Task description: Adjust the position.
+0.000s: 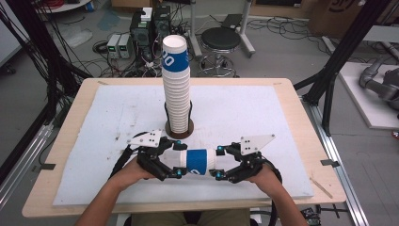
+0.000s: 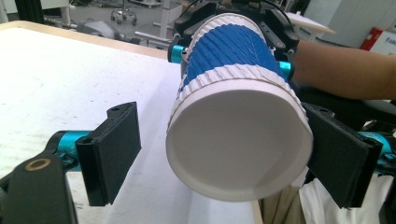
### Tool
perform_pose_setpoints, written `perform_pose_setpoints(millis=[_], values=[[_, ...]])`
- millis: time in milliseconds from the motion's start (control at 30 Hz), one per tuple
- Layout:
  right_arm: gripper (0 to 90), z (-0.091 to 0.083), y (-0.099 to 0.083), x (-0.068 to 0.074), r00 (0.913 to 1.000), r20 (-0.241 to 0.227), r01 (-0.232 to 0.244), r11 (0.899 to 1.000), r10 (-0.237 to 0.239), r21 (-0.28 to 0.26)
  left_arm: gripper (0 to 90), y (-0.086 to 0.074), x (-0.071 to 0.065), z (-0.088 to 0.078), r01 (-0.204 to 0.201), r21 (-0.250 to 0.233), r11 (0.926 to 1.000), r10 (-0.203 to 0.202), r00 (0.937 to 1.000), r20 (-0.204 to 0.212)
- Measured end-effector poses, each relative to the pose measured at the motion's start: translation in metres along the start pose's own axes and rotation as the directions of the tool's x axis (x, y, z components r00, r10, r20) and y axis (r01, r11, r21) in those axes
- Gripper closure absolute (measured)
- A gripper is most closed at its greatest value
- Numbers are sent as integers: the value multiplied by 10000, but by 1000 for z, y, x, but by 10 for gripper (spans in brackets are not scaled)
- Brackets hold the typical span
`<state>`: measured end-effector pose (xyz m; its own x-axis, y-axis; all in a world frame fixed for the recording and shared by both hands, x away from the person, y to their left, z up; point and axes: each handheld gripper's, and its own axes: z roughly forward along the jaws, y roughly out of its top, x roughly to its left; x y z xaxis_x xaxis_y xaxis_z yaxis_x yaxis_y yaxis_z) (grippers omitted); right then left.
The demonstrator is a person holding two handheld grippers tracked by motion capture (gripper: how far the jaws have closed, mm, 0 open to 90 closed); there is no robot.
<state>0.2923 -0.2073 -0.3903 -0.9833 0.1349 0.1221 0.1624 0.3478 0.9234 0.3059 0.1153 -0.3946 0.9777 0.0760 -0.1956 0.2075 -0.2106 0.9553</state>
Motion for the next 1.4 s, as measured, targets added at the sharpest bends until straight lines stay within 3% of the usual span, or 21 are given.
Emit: perform_pose_setpoints(millis=[100,267,433,600,800,1033,1067,1200,1300,1400], values=[[334,-4,3,-1,9999,126,36,9997,-39,229,157,6,0,-2,-106,169,9998,106,9999,38],[333,-5,12,-4,9986,416,287,9936,-335,1092,157,18,-1,-2,-401,664,9970,420,9988,-267],[331,-1,24,-5,9967,437,586,9785,-685,1976,158,30,-3,4,-733,1656,9835,809,9959,-395],[330,7,37,-6,9924,362,1020,9502,-1177,2945,158,37,-3,13,-977,2688,9582,1118,9930,-376],[325,16,53,-2,9860,115,1488,9100,-1661,3870,161,38,-4,24,-1107,3414,9334,1247,9920,-191],[320,24,64,-1,9786,-28,1840,8683,-2058,4606,177,38,-5,36,-1158,4255,8975,1336,9910,-121],[320,25,65,0,9775,-40,1881,8620,-2111,4708,178,38,-5,37,-1172,4413,8897,1355,9907,-100],[319,29,69,1,9751,-156,1992,8438,-2210,4983,198,37,-4,43,-1106,4831,8686,1324,9911,-112],[317,32,71,2,9731,-201,2057,8266,-2295,5239,207,36,-3,46,-1075,5036,8572,1315,9912,-121],[315,35,72,4,9724,-286,2092,8118,-2315,5451,217,34,-2,49,-1026,5159,8505,1272,9918,-124]])
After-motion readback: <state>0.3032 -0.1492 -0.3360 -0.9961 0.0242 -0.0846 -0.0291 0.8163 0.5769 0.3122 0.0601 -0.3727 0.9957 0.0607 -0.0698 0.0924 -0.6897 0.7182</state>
